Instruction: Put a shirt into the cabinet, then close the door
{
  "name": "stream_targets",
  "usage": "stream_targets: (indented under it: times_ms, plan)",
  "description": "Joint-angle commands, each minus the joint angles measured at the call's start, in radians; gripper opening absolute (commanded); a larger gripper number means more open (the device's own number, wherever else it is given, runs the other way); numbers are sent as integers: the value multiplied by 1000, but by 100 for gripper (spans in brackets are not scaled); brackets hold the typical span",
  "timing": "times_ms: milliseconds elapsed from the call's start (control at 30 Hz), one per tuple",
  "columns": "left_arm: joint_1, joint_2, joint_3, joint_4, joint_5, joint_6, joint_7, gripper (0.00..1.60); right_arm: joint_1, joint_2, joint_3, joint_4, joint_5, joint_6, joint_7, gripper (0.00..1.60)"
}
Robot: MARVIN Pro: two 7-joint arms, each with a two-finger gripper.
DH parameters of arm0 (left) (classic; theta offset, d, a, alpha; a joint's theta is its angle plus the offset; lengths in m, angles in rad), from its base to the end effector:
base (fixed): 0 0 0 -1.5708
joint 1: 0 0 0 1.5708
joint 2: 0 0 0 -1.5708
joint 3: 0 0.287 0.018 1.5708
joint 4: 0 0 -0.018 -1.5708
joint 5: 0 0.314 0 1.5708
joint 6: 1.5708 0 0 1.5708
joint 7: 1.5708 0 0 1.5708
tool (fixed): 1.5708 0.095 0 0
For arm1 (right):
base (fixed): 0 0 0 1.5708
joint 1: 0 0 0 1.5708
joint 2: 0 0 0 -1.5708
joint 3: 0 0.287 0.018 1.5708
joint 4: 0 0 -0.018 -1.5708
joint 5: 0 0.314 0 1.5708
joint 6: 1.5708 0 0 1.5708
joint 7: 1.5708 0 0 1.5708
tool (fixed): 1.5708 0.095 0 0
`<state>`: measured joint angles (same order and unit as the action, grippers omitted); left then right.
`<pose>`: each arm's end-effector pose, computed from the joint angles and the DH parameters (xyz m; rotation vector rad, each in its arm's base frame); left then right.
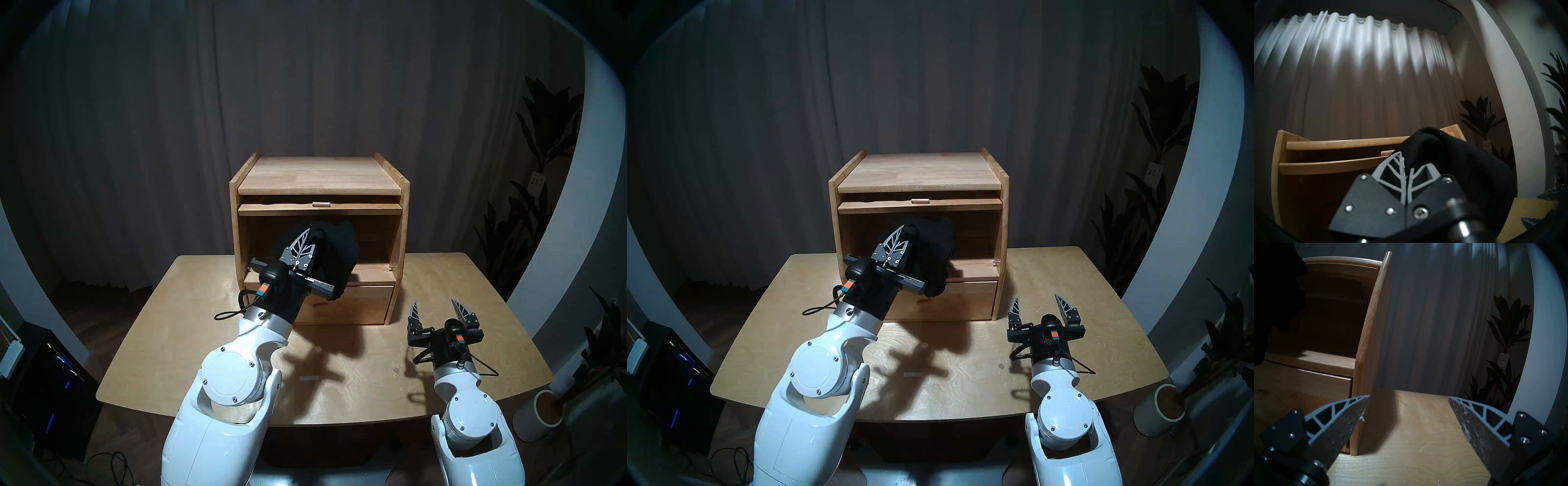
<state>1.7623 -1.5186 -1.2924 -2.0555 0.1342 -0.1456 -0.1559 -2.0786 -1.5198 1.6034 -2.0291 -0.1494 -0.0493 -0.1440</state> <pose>0.3344 -0.1150 -0.1762 1.5271 -0.5382 2.4312 0.2832 -0.0314 -0.2895 2.0306 0.0714 2.0619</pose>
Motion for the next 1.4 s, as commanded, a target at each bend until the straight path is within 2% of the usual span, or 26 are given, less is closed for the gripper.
stream_targets:
  times_ms: [0, 33, 67, 167, 267, 300, 333, 467, 600, 667, 833, 1000, 1033, 1100, 1267, 1367]
  plan:
    - [-115, -43, -6, -18, 54, 98, 9, 0, 1, 0, 1, -24, -1, -6, -2, 160]
    - [-124, -46, -6, -19, 49, 141, -1, 0, 1, 0, 1, -24, -1, -6, -2, 160]
    - [-124, -46, -6, -19, 49, 141, -1, 0, 1, 0, 1, -24, -1, -6, -2, 160]
    - [-151, -54, -10, 21, 39, 207, -10, 0, 1, 0, 1, -25, -1, -6, -2, 160]
    - [-198, -70, -19, 78, 64, 290, -6, 0, -1, 0, 1, -27, -1, -6, -2, 160]
    - [-178, -67, -30, 91, 76, 282, -6, 0, -1, 0, 1, -26, -1, -6, -2, 160]
    - [-205, -74, -32, 120, 86, 321, -1, 0, -1, 0, 1, -27, -1, -6, -2, 160]
    - [-230, -87, -70, 202, 66, 391, 41, 0, 0, 0, 1, -26, -1, -6, -2, 160]
    - [-271, -95, -89, 244, 45, 495, 110, 0, -1, 0, 1, -27, -1, -6, -2, 160]
    - [-285, -96, -94, 259, 34, 514, 149, 0, -1, 0, 1, -27, -1, -6, -2, 160]
    - [-321, -100, -89, 241, -44, 613, 242, 0, 0, 0, 1, -25, -1, -6, -2, 160]
    - [-342, -104, -41, 181, -124, 716, 326, 0, 0, 0, 1, -25, -1, -6, -2, 160]
    - [-342, -104, -41, 181, -124, 716, 326, 0, 0, 0, 1, -25, -1, -6, -2, 160]
    - [-354, -106, -12, 148, -186, 782, 365, 0, 0, 0, 1, -25, -1, -6, -2, 160]
    - [-377, -112, 45, 111, -261, 828, 467, 0, -1, 0, 1, -27, -1, -6, -2, 160]
    - [-386, -114, 74, 137, -271, 786, 517, 0, -2, 0, 1, -29, -1, -6, -2, 160]
